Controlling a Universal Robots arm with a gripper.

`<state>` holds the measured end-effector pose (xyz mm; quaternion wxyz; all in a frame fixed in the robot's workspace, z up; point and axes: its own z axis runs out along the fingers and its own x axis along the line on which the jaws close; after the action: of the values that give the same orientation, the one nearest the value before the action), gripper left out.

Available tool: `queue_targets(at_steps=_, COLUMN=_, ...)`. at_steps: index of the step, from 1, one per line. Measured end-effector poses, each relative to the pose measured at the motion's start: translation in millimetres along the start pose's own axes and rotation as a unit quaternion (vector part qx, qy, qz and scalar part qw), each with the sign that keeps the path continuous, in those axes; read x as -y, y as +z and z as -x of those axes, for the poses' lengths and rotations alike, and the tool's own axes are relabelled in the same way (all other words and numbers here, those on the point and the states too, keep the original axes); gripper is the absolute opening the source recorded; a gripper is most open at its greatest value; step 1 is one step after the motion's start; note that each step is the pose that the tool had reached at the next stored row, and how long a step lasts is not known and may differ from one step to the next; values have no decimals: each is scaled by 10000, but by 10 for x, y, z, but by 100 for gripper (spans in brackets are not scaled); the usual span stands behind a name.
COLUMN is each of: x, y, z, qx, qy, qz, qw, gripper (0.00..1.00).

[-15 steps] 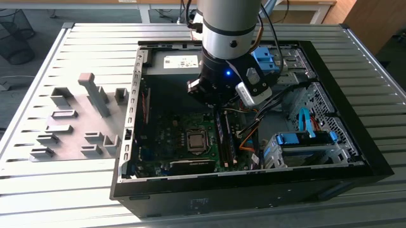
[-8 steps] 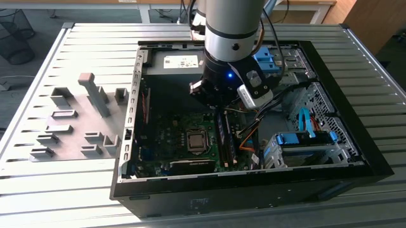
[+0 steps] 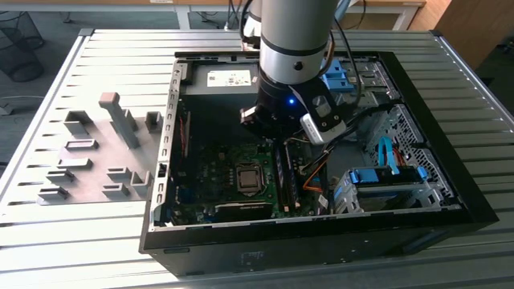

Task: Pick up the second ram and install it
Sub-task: 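Insert the second ram into the second slot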

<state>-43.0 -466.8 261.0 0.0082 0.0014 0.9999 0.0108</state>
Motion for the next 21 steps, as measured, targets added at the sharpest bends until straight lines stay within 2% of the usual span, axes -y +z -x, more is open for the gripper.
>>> queue_targets(at_steps=9, x=5, y=102, z=22, qx=0, qy=0, qz=0, qw=10000, gripper=14)
queue_targets(at_steps=21, x=6, y=120, z=22, qx=0, qy=0, qz=0, qw=10000, gripper=14)
